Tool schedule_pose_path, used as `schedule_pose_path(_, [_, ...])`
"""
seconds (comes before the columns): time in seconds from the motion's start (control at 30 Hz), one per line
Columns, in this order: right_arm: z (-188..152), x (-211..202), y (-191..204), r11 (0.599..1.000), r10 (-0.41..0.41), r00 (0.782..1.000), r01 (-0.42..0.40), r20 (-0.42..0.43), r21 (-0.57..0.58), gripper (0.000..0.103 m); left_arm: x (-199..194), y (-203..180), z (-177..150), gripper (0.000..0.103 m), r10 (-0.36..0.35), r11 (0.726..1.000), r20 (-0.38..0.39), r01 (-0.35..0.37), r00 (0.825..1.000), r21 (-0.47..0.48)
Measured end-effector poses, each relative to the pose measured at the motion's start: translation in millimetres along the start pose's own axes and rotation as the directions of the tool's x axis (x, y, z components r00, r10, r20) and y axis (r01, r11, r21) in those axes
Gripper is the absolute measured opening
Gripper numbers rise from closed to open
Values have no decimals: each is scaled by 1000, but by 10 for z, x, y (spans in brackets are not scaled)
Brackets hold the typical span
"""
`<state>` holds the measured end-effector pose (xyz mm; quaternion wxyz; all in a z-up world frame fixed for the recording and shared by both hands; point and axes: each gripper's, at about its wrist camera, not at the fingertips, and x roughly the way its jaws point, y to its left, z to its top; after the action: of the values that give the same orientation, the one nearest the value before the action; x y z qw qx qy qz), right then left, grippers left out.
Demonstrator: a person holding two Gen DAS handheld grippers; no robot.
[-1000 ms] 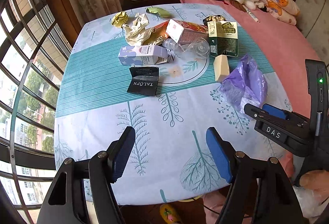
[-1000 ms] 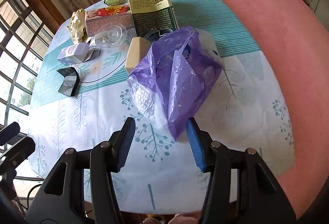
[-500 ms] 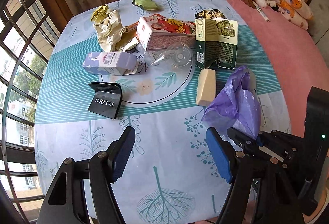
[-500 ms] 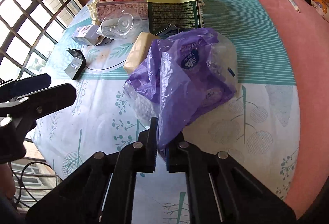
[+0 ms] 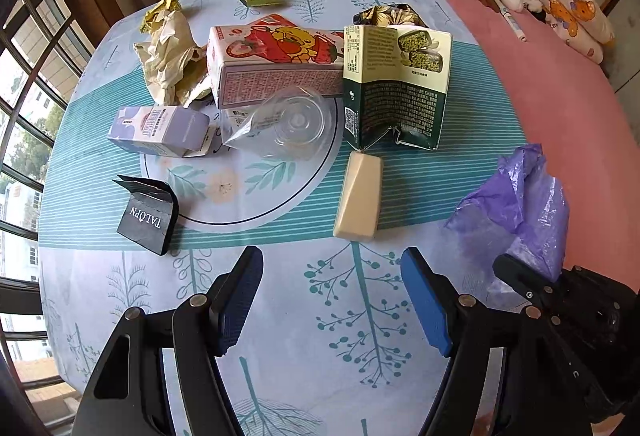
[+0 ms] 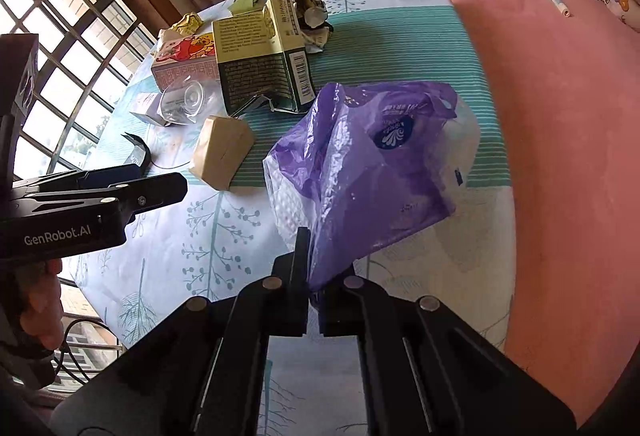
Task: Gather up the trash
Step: 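Grasp the purple plastic bag with the right tool while the left tool grasps the beige bar, then carry the purple bag and beige bar in both tools over the bin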
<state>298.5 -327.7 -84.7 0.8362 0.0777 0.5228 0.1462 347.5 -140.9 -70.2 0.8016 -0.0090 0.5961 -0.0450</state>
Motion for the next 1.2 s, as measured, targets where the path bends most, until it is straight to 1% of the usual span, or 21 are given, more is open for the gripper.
schedule_pose_path(0.13, [10, 76, 2, 1000, 13, 1000, -13, -5, -2, 1, 126, -54, 119, 71, 3, 1000, -7, -3, 1000, -13])
schedule_pose_path(0.33, [20, 156, 34, 1000, 24, 1000, -24, -8, 3, 1, 354, -173, 290, 61, 27, 1000, -17, -26, 1000, 10])
schedule_pose_path(0.43, [16, 167, 29, 1000, 24, 1000, -24, -9, -2, 0, 484, -219, 344, 54, 39, 999, -26, -39, 999, 19])
schedule_pose_path(0.53, [8, 174, 32, 1000, 30, 999, -30, -10, -8, 0, 576, -251, 369, 44, 43, 999, -29, -42, 999, 23])
schedule_pose_path(0.6, [0, 180, 37, 999, 31, 999, -31, -11, -13, 0, 639, -280, 379, 33, 43, 999, -37, -42, 998, 28])
schedule_pose_path(0.67, [3, 191, 38, 999, 32, 999, -32, -13, -15, 0, 674, -294, 375, 26, 48, 998, -39, -46, 998, 32])
schedule_pose_path(0.83, [-8, 211, 60, 999, 28, 1000, -28, -14, -18, 0, 688, -318, 322, 26, 58, 997, -34, -57, 998, 43])
schedule_pose_path(0.93, [-8, 206, 71, 1000, 26, 1000, -26, -12, -12, 0, 645, -253, 240, 25, 61, 997, -32, -60, 998, 45])
schedule_pose_path(1.07, [-12, 182, 124, 1000, 25, 1000, -25, -8, -12, 0, 556, -188, 179, 25, 49, 998, -21, -48, 999, 39])
schedule_pose_path(1.2, [-38, 106, 244, 999, 27, 1000, -27, 6, -19, 0, 372, -87, 92, 25, 29, 999, 4, -29, 1000, 38])
